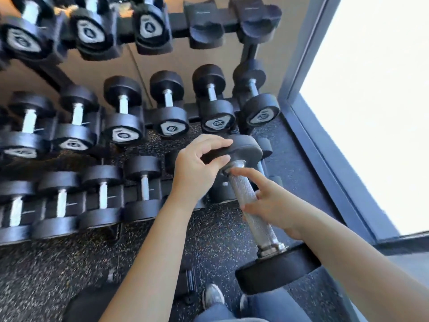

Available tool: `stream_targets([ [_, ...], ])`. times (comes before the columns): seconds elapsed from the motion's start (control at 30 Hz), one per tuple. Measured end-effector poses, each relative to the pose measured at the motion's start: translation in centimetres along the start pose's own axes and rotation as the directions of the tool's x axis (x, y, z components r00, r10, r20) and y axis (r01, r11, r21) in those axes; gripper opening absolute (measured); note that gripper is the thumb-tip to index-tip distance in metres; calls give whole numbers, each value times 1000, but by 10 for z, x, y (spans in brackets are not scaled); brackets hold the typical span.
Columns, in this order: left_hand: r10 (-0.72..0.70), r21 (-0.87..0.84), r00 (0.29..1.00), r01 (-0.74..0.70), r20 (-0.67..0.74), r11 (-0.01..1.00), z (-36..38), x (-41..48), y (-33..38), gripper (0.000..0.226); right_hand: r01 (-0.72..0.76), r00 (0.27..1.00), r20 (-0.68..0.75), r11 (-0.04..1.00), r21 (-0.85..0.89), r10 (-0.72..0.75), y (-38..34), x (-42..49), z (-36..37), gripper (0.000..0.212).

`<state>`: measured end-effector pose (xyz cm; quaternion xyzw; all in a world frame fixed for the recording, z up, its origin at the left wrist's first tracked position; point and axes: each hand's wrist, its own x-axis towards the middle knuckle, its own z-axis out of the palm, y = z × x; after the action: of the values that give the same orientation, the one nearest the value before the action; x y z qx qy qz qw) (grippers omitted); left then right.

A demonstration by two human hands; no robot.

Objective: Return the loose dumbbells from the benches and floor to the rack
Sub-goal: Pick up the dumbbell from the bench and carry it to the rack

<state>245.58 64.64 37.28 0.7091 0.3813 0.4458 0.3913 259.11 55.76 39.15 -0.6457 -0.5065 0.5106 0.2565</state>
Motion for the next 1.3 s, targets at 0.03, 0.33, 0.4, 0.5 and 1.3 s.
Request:
stream_targets([
  [0.03,-5,-4,1000,5,19,1000,6,9,-4,34,-10,1000,-18,1000,23,11,3,6,-6,61],
  [0.33,-23,2,989,23,148,1000,83,115,-28,37,-45,994,-90,987,156,59,28,77,-93,62],
  [0.4,-14,6,990,13,143,1000,99,144,-30,36,-45,995,-84,985,164,59,30,98,-118,63],
  [0.5,-6,3,991,6,136,1000,119,184,-30,37,-5,996,-87,985,172,21,27,127,-156,67],
  [1.3,-6,20,998,5,56,1000,111,411,-92,34,31,997,-70,984,174,-19,-57,328,-255,71],
])
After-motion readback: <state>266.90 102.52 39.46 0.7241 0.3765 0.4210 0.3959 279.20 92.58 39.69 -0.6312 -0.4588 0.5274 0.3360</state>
